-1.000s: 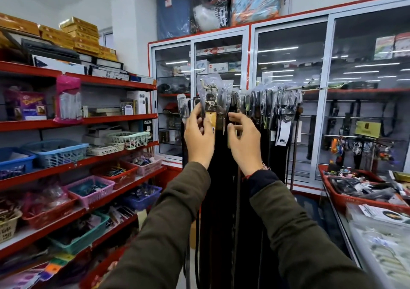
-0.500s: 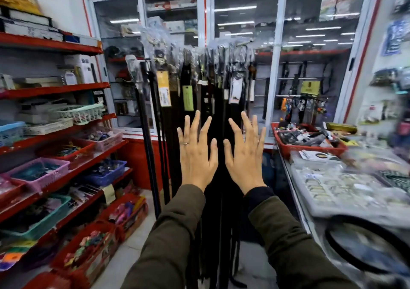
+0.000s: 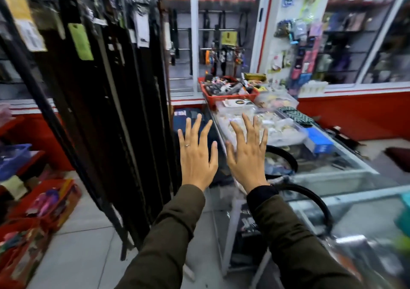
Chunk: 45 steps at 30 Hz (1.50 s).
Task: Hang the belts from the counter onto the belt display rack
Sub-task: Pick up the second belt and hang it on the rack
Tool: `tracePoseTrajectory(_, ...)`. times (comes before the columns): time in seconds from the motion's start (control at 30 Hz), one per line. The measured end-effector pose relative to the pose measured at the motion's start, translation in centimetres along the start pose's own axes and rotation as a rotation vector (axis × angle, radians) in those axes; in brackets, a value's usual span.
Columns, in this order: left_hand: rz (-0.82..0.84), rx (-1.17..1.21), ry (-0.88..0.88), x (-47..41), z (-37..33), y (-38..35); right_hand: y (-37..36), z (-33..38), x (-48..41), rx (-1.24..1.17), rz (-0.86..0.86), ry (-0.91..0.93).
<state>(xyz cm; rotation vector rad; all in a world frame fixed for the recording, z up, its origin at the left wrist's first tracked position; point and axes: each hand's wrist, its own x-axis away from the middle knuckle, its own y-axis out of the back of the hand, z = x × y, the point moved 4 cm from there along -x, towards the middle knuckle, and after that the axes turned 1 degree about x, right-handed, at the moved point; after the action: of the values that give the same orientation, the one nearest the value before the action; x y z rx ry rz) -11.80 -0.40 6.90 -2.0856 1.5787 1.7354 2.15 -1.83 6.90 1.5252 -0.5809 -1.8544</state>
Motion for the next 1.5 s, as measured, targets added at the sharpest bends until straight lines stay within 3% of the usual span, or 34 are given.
tracePoseTrajectory(0.3,0.344,0.18,-0.157,6.5,-6.0,-10.3,3.0,-12.6,8.4,0.143,0.161,-0.267)
tracePoseTrajectory(0.4,0.541,0.244,-0.285,8.8,-7.6,-12.8,3.3,-16.5,11.5,0.148,0.365,-0.373)
tracePoseTrajectory(0.53,0.929,0.351,-0.37,11.7,-9.1,-15.3,4.2,-18.1,14.0,-0.085,0.771,-0.508)
tracePoseTrajectory(0.63,1.075,0.223,-0.512,13.8,-9.5,-16.5,4.4,-18.3,15.1,-0.094,0.875,-0.565)
tracePoseTrajectory(0.77,1.053,0.21,-0.504,14.1,-9.5,-17.0,4.1,-18.0,15.9,-0.053,1.007,-0.578)
tracePoseTrajectory(1.1,0.966,0.329,-0.447,11.8,-8.5,-14.4,5.3,-16.7,14.5,-0.144,0.972,-0.619)
tracePoseTrajectory(1.37,0.783,0.525,-0.194,4.4,-6.3,-8.2,8.4,-11.9,7.9,-0.476,0.847,-0.49)
tracePoseTrajectory(1.5,0.582,0.738,-0.052,0.7,-3.8,-4.0,8.9,-8.3,4.3,-0.696,0.742,-0.428)
